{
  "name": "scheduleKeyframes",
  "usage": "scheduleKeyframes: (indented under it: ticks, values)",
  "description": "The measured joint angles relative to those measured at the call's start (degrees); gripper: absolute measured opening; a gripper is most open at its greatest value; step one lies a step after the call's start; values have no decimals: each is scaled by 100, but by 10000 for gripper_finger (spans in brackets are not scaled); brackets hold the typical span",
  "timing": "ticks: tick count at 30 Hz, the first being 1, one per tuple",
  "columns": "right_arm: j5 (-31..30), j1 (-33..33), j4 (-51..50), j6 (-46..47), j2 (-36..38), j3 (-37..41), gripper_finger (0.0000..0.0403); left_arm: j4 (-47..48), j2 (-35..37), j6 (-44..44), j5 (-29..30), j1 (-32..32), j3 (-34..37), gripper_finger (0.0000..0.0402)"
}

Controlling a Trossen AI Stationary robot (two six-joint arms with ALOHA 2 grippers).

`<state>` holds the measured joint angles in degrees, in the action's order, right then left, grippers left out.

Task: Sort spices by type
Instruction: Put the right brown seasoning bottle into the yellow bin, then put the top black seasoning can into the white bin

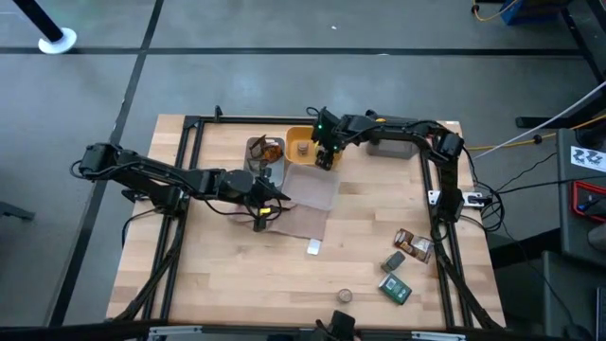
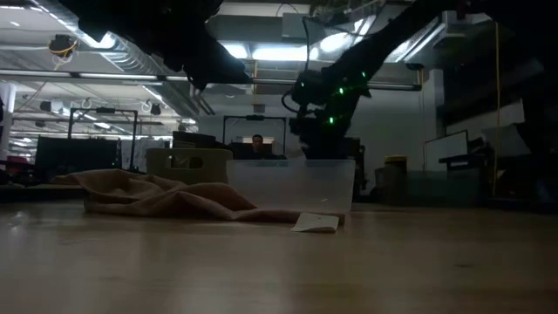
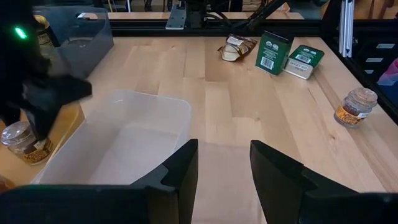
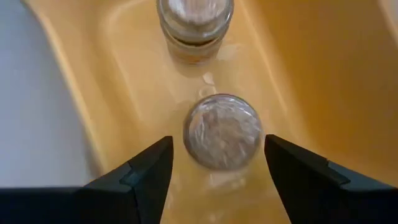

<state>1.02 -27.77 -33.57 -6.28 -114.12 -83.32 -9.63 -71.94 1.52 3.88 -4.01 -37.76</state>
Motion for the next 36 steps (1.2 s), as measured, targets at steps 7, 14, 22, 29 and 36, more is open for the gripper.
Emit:
scheduleKeyframes:
  ticks: [7, 14, 22, 29, 36]
  values:
    - [1, 9, -1803, 0, 17, -1286, 253, 1, 0, 0, -2, 0, 0, 130]
    - [33, 233, -3693, 284, 17, -2276, 253, 2, 0, 11, 0, 0, 0, 130]
    - [112, 1233, -5189, 545, 53, -2383, 253, 20, 0, 66, -2, -2, 0, 130]
    - [113, 2506, -5658, 756, 192, -2383, 253, 58, 0, 151, -2, -13, 0, 130]
    - [113, 4045, -5639, 1021, 229, -2383, 253, 49, 0, 147, -2, -13, 0, 130]
